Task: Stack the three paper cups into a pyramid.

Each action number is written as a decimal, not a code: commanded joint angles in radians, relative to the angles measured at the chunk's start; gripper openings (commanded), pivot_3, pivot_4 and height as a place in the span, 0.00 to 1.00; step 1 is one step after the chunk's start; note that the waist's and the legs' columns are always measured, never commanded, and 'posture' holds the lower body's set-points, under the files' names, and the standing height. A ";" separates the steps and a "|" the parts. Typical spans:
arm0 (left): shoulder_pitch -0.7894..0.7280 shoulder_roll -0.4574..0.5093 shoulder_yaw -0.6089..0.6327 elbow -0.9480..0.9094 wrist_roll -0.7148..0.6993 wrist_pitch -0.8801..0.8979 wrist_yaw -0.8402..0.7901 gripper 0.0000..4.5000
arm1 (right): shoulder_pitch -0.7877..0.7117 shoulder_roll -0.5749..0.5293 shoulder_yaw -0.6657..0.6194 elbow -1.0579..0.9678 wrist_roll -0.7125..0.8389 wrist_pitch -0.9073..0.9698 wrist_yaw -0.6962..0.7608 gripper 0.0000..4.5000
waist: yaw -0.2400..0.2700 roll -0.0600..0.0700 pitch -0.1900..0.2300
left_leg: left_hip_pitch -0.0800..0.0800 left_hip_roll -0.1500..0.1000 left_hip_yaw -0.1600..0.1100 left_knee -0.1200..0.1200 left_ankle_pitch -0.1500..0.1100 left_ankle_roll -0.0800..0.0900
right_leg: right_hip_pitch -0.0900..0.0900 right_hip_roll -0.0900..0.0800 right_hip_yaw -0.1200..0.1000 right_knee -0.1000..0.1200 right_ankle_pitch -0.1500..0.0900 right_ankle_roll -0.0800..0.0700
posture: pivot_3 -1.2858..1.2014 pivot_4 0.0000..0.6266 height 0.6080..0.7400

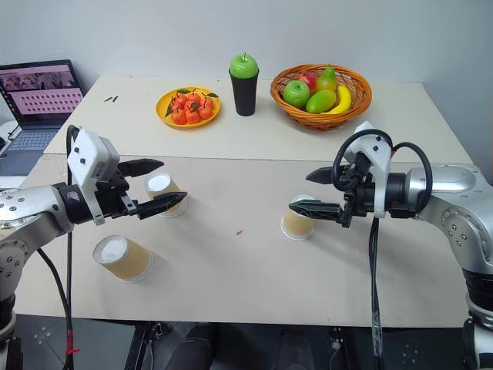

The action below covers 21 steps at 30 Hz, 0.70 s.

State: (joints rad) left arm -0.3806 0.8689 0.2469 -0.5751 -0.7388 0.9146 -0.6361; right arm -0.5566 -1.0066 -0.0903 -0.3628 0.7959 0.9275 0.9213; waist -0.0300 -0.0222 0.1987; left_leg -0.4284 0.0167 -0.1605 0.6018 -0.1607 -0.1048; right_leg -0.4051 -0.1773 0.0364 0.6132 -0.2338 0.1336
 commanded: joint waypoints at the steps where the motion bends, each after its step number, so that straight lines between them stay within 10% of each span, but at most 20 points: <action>1: -0.042 -0.006 0.025 0.002 -0.010 -0.022 0.014 0.99 | -0.021 -0.001 -0.043 -0.002 0.003 -0.018 0.009 1.00 | 0.000 0.000 0.000 | 0.000 0.000 0.000 0.000 0.000 0.000 | 0.000 0.000 0.000 0.000 0.000 0.000 | 0.52 0.24 0.99; 11: -0.107 -0.003 0.255 0.039 -0.197 0.072 0.110 0.99 | -0.034 0.058 0.001 0.081 -0.024 -0.068 0.064 1.00 | 0.000 0.000 0.000 | 0.000 0.000 0.000 0.006 0.000 0.001 | 0.001 0.000 0.001 0.003 0.002 0.001 | 0.52 0.24 0.99; 21: 0.301 -0.106 0.464 -0.231 -0.321 0.034 0.213 0.99 | -0.113 0.106 0.069 0.227 -0.084 -0.122 0.193 1.00 | -0.013 -0.001 0.000 | 0.002 0.000 0.001 0.005 0.000 0.001 | 0.001 0.000 0.004 0.005 0.002 0.000 | 0.52 0.24 0.99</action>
State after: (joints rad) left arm -0.1163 0.7546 0.6366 -0.7496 -1.0334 0.9798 -0.4313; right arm -0.6488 -0.8938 -0.0100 -0.1404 0.7189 0.8349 1.0790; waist -0.0429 -0.0236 0.1992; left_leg -0.4263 0.0162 -0.1596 0.6075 -0.1602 -0.1043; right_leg -0.4043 -0.1770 0.0401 0.6192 -0.2319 0.1334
